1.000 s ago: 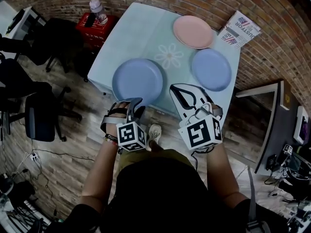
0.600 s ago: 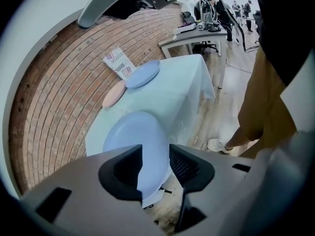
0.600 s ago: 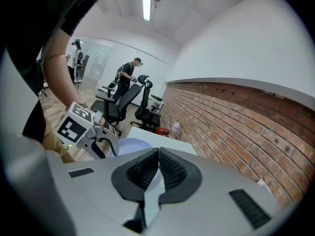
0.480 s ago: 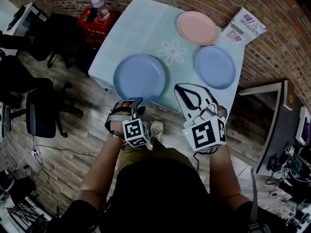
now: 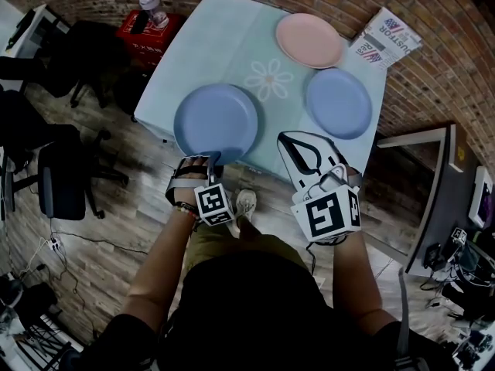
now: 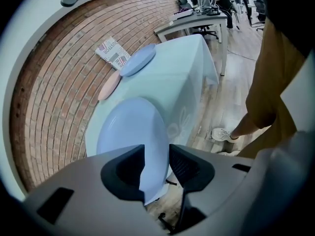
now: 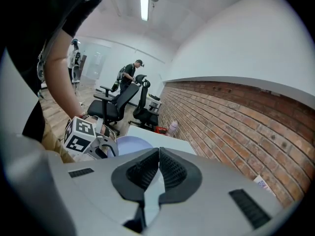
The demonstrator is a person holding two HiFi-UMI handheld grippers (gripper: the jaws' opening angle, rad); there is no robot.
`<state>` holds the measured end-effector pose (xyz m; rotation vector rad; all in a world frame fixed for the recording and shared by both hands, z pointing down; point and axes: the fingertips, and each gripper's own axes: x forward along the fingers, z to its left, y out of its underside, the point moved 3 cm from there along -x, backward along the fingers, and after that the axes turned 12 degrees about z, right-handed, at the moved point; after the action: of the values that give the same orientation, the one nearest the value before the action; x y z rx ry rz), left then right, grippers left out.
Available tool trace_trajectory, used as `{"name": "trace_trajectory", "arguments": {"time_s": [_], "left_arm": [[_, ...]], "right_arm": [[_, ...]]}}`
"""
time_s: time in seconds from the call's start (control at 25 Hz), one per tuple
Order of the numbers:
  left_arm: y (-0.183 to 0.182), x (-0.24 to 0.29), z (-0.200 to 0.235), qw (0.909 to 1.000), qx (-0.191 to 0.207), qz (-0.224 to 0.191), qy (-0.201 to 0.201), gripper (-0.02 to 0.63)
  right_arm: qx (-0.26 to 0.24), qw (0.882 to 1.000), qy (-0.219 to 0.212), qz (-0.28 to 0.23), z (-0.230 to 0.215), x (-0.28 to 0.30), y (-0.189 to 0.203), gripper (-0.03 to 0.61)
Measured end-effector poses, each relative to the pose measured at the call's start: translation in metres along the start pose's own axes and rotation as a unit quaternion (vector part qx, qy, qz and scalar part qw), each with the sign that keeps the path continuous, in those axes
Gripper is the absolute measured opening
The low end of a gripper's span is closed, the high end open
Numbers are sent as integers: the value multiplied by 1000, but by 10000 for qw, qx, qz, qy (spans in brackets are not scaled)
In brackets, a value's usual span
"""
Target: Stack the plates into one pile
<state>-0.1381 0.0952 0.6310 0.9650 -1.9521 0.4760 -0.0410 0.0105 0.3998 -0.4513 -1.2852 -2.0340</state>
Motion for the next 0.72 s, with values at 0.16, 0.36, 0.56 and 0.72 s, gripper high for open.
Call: {"name": "trace_trajectory", "arguments": {"time_s": [0.16,0.36,0.56,0.72], "left_arm": [[-3,7,-3,10000,87,12,47,163],[-5,14,-8,9998,105,65,143,163],[-5,21,-8,9994,216,178,184,161],[-3,26,-11,9991,272,238,243,161]], "right_arm": [[25,10000,-3,42,0,0,5,35],[-13,9999,-46,123,2,0,9,35],[-4,9998,-76,184,3,1,12,35],[-40,9998,-103,192,7,3,10,35]]}}
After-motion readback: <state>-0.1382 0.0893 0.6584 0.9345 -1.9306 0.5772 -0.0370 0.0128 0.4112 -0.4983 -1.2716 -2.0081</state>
